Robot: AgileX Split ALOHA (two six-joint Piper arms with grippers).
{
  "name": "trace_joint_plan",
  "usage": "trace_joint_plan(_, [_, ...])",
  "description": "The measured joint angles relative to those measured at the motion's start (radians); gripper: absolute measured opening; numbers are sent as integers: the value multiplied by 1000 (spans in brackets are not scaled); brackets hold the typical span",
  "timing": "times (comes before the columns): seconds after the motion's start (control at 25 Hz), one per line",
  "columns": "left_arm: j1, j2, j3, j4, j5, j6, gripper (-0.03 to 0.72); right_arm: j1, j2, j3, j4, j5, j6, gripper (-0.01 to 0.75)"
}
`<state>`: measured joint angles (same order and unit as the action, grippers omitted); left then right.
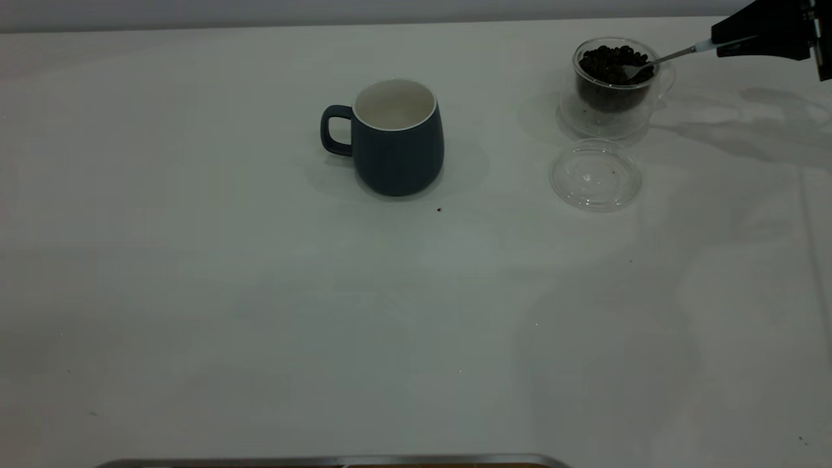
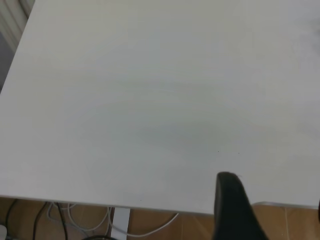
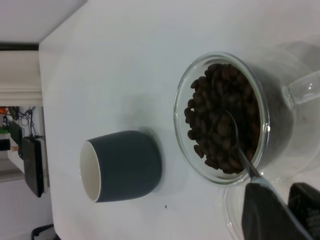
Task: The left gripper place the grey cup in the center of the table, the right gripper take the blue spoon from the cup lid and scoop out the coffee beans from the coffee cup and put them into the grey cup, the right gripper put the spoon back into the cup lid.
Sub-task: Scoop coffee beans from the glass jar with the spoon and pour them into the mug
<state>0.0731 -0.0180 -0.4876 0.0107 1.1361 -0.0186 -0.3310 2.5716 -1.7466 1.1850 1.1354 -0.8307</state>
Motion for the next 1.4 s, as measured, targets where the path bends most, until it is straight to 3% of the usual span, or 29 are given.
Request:
trace_joint_plan(0.32, [0, 0, 0, 0, 0, 0, 474, -54, 5, 0, 60, 24, -27, 100])
trace_joint_plan(1.4, [1, 0, 0, 0, 0, -2, 474, -36, -46, 0, 61, 32, 55, 100])
